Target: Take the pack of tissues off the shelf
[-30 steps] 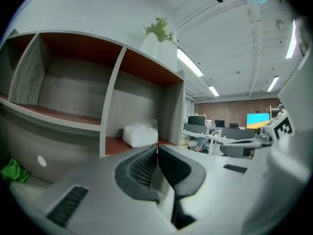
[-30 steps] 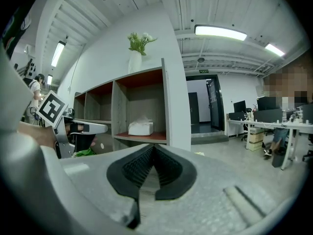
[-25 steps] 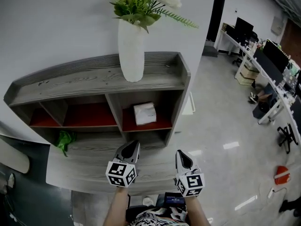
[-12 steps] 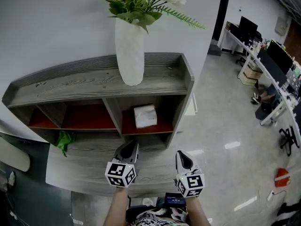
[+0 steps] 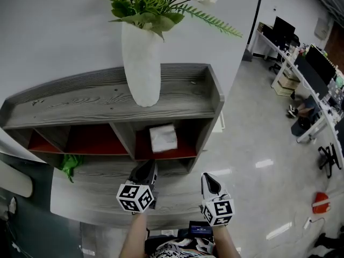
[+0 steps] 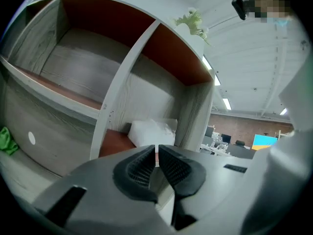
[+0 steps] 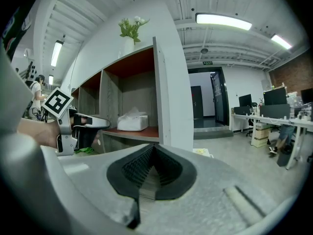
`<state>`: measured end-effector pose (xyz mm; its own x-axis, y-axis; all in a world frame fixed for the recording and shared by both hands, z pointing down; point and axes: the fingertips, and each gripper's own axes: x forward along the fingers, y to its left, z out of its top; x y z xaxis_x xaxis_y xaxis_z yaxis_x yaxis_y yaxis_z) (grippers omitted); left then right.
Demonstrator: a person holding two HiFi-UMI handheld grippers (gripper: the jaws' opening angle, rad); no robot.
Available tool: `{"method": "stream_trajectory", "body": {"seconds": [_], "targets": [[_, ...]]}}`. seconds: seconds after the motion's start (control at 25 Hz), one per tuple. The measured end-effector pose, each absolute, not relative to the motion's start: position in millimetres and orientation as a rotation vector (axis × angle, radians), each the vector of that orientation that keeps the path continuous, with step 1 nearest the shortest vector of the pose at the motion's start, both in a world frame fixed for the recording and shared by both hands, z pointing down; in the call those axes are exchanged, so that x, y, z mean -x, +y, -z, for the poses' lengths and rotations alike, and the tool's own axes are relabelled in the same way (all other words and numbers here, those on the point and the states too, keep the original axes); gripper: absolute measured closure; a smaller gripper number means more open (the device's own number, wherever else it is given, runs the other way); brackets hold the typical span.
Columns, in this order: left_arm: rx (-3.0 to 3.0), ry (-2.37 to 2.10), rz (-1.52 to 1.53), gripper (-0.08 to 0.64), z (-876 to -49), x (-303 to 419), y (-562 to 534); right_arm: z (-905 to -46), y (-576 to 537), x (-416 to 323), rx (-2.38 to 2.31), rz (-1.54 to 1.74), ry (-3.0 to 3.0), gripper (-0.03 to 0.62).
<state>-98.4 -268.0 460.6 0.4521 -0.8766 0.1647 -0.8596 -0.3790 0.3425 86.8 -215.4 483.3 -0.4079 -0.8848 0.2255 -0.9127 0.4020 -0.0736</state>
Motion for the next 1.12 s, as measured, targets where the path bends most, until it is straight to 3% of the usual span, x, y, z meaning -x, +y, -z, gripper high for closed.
{"method": "stream_trajectory", "body": {"seconds": [0.32, 0.4, 0.68, 1.12], "targets": [[-2.345, -1.514, -0.017, 0.538, -462.8, 100.6, -287.5, -491.4, -237.1, -85.7, -1.601, -0.309, -2.495, 0.591], [-2.343, -1.512, -0.035, 0.481, -464.7, 100.6, -292.0, -492.4, -242.1, -84.2, -1.594, -0.313, -2.496, 0.591], [-2.342, -1.525, -0.071, 0.448, -464.2, 101.0, -308.1, -495.7, -258.4, -82.0, -1.581, -0.326, -2.49, 0.591], [-2.335, -1.53, -0.295, 0.457, -470.3, 95.4, -315.4, -505.7, -276.6, -75.2, -1.542, -0.353, -2.487, 0.591]]}}
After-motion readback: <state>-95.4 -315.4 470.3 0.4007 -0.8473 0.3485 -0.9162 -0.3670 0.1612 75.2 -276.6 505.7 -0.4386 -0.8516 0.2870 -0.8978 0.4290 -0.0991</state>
